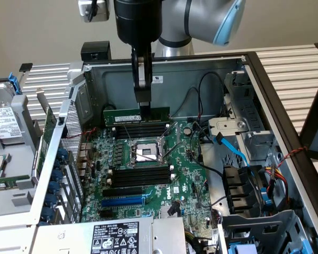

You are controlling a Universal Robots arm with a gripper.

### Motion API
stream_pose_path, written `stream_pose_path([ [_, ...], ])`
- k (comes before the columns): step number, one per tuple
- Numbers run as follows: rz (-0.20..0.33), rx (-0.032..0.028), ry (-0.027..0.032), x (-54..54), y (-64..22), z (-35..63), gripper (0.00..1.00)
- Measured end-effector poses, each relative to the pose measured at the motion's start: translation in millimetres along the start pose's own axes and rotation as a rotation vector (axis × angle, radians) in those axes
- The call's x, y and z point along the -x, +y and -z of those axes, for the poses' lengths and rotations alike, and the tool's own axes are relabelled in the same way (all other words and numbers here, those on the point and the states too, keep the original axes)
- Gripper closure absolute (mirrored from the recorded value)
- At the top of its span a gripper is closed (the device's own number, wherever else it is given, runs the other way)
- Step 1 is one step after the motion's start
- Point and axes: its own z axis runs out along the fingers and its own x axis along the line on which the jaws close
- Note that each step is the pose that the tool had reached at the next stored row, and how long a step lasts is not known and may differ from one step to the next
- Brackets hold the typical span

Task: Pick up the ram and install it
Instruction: 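Insert the ram into the slot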

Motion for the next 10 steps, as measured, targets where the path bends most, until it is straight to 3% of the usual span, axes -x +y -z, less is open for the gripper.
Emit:
stream_pose_path([
  [6, 0.000, 0.0000, -0.0003, -12.6, -0.5, -11.4, 0.87],
  [7, 0.001, 0.0006, -0.0012, -14.1, -0.3, -25.1, 0.87],
  [9, 0.002, 0.0018, -0.0015, -13.1, -0.4, -25.8, 0.87],
  [10, 0.003, 0.0061, -0.0010, -11.3, -0.4, -26.3, 0.87],
])
